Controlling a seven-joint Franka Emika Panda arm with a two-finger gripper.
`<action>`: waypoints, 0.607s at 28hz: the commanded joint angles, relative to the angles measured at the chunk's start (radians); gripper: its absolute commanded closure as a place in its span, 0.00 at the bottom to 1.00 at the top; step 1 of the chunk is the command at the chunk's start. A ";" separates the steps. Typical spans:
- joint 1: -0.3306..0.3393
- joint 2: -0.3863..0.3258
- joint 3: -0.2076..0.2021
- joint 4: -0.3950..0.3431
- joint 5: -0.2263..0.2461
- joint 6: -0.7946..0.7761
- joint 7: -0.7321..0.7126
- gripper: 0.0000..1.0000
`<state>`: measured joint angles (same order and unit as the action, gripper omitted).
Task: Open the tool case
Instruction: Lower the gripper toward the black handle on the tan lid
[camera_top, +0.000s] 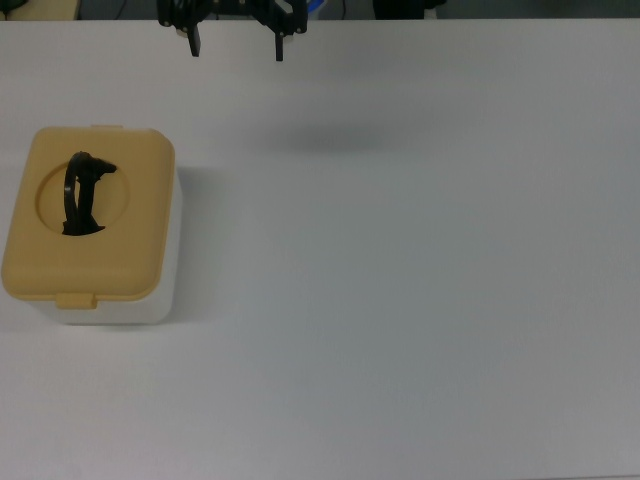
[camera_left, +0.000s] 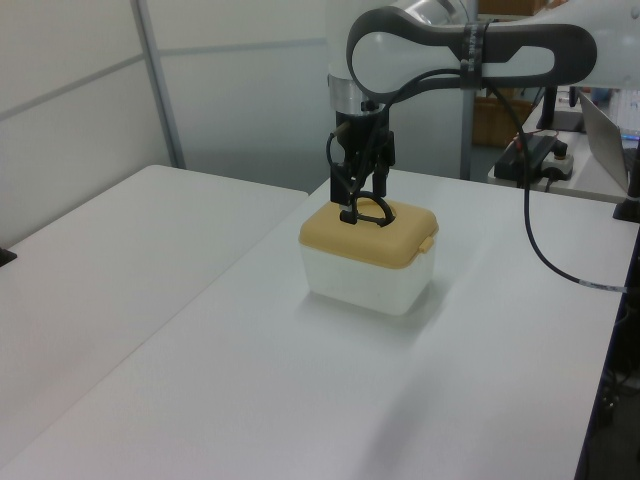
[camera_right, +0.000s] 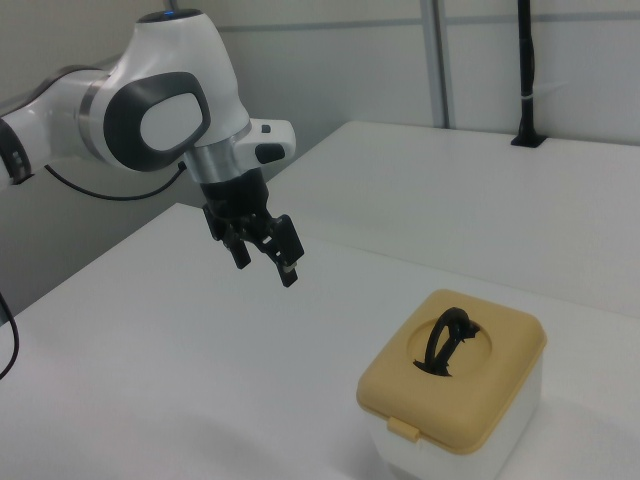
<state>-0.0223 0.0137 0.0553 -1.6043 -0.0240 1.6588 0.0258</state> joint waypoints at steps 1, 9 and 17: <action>0.008 0.015 -0.003 0.006 -0.022 0.032 0.010 0.00; -0.028 0.055 -0.011 0.007 -0.083 0.105 0.006 0.00; -0.103 0.098 -0.011 0.033 -0.089 0.122 -0.050 0.00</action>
<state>-0.0926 0.0837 0.0461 -1.5979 -0.1027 1.7726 0.0170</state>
